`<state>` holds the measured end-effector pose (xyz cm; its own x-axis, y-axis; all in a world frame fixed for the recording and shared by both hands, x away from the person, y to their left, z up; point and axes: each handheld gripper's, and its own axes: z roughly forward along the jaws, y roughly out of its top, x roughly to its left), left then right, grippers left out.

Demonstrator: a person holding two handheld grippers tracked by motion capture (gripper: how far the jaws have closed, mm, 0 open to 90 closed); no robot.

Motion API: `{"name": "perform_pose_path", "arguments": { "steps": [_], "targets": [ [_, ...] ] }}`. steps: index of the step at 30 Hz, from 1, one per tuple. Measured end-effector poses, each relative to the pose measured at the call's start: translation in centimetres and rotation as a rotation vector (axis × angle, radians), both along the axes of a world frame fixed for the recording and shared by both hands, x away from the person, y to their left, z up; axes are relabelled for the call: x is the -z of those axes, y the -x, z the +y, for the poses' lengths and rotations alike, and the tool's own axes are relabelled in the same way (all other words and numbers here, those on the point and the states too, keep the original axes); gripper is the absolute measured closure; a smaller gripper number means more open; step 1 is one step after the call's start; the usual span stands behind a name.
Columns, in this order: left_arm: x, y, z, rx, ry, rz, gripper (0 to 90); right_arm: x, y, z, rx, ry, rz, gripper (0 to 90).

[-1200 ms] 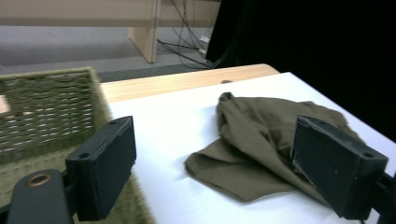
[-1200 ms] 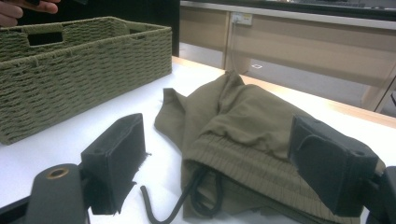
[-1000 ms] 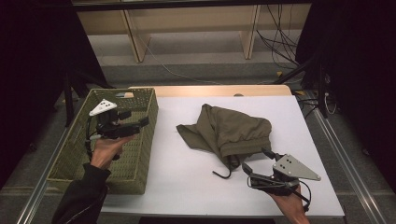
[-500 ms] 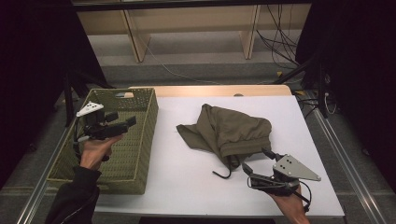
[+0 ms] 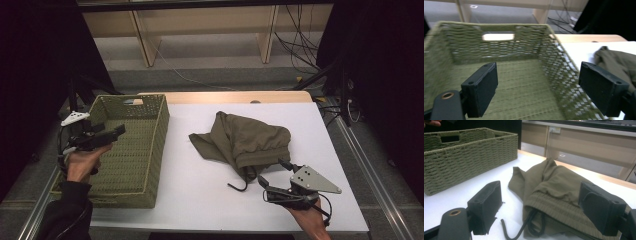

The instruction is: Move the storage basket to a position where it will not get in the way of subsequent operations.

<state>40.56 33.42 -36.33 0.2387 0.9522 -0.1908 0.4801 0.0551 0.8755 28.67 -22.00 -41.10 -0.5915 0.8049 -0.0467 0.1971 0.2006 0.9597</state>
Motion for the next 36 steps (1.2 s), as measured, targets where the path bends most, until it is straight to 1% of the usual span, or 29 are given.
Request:
{"name": "perform_pose_path", "arguments": {
  "steps": [2,4,11,15,17,18,20,23,26,28,30,33,36],
  "targets": [
    [0.0,0.1,0.9,-0.025,0.002,0.006,15.7,0.0,0.1,0.1,0.002,-0.002,0.001,19.9],
    [0.1,0.1,1.6,-0.044,-0.014,0.021,15.8,-0.1,0.1,0.1,0.004,0.001,0.0,19.9],
    [0.5,0.2,3.7,-0.09,-0.031,0.07,16.8,-0.1,0.2,0.1,0.008,0.001,-0.002,19.9],
    [0.7,0.2,4.4,-0.134,-0.074,0.094,18.0,0.0,0.2,0.1,0.007,0.005,0.001,19.9],
    [0.9,0.2,4.7,-0.169,-0.136,0.114,18.7,-0.1,0.2,0.1,0.007,0.003,0.005,19.9],
    [1.0,0.2,5.0,-0.17,-0.142,0.128,18.9,-0.1,0.2,0.0,0.008,0.003,0.004,19.9],
    [1.2,0.3,5.6,-0.183,-0.124,0.144,20.5,-0.1,0.2,0.0,0.009,0.001,0.0,19.9],
    [1.3,0.5,6.5,-0.219,-0.153,0.171,23.5,-0.1,0.3,0.0,0.01,0.0,0.001,19.9],
    [1.5,0.8,7.4,-0.236,-0.16,0.202,27.8,-0.1,0.3,0.0,0.011,0.004,0.002,19.9],
    [1.7,0.9,7.9,-0.256,-0.177,0.221,31.9,-0.1,0.3,0.0,0.011,0.002,0.002,19.9],
    [2.0,1.0,8.3,-0.264,-0.192,0.229,35.6,-0.1,0.2,0.0,0.01,0.002,0.003,19.9],
    [2.3,1.1,8.7,-0.274,-0.211,0.25,42.4,-0.1,0.2,0.0,0.01,0.002,0.004,19.9],
    [2.4,1.2,9.0,-0.27,-0.207,0.265,48.1,-0.1,0.2,0.0,0.011,0.002,0.006,19.9]
  ]
}}
